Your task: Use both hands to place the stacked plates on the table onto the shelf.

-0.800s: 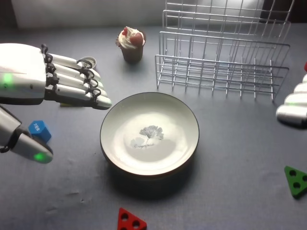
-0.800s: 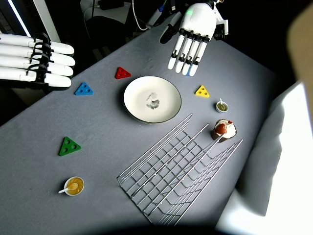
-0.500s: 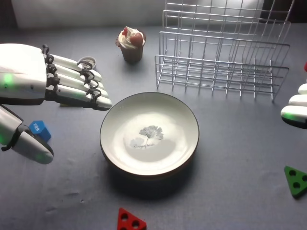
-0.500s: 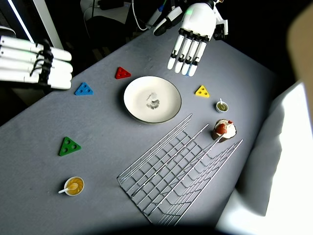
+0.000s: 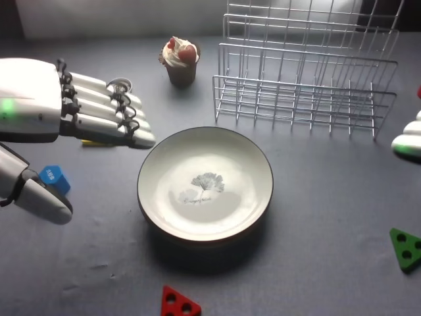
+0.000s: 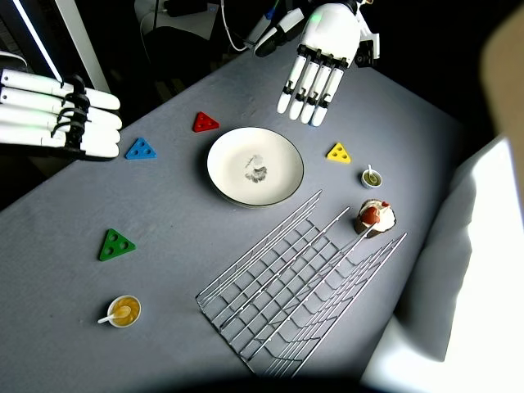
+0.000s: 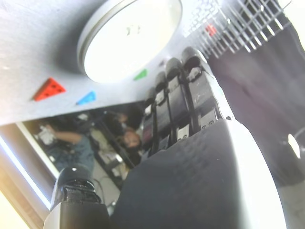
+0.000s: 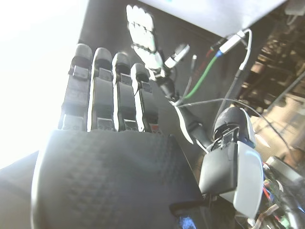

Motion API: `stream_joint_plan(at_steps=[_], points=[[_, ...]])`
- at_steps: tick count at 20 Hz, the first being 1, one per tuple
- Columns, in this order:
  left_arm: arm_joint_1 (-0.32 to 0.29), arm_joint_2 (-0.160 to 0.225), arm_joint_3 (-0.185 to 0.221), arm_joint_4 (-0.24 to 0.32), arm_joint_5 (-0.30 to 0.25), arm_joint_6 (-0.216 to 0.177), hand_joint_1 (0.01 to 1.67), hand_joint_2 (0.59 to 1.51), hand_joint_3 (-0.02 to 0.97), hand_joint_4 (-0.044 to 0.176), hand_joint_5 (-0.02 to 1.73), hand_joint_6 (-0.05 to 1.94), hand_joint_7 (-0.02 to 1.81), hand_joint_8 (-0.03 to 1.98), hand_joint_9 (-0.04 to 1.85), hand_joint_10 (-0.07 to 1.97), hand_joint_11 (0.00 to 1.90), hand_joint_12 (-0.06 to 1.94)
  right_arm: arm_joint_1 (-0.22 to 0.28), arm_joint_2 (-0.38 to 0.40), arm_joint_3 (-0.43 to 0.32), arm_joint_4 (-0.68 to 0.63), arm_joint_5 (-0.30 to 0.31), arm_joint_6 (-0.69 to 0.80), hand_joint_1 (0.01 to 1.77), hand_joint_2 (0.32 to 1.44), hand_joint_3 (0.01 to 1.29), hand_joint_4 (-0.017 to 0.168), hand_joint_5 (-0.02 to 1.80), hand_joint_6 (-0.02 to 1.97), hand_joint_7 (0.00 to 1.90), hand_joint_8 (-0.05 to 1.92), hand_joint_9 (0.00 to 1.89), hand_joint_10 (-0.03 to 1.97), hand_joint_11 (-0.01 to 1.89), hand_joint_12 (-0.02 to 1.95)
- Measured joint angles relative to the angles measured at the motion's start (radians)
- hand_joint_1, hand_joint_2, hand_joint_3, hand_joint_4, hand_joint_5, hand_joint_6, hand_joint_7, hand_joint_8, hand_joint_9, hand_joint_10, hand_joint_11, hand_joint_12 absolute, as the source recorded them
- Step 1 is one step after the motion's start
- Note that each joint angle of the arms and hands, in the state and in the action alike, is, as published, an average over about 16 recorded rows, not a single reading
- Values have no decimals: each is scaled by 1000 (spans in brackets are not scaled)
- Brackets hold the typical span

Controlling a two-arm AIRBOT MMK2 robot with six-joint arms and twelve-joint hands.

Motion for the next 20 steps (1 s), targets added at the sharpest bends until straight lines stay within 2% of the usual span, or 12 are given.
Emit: stream_joint_plan(at_steps=[11, 15, 20], points=[[21, 1, 24, -82, -94, 35, 21, 1029, -2, -2, 209, 6, 300, 13, 299, 4, 225, 76, 21, -9, 10, 24, -28, -4, 28, 987, 15, 3, 224, 16, 266, -1, 251, -5, 209, 68], [23, 14, 10, -78, -116, 42, 21, 1023, -2, -2, 220, 6, 311, 13, 312, 4, 237, 65, 27, -9, 10, 24, -28, -6, 28, 987, 15, 5, 233, 16, 272, 0, 248, -5, 210, 57], [24, 34, -35, -38, -114, 65, 20, 1016, -2, -2, 235, 6, 313, 12, 312, 4, 246, 52, 34, -11, 10, 24, -28, -10, 28, 986, 15, 5, 240, 16, 276, 0, 249, -5, 209, 46]])
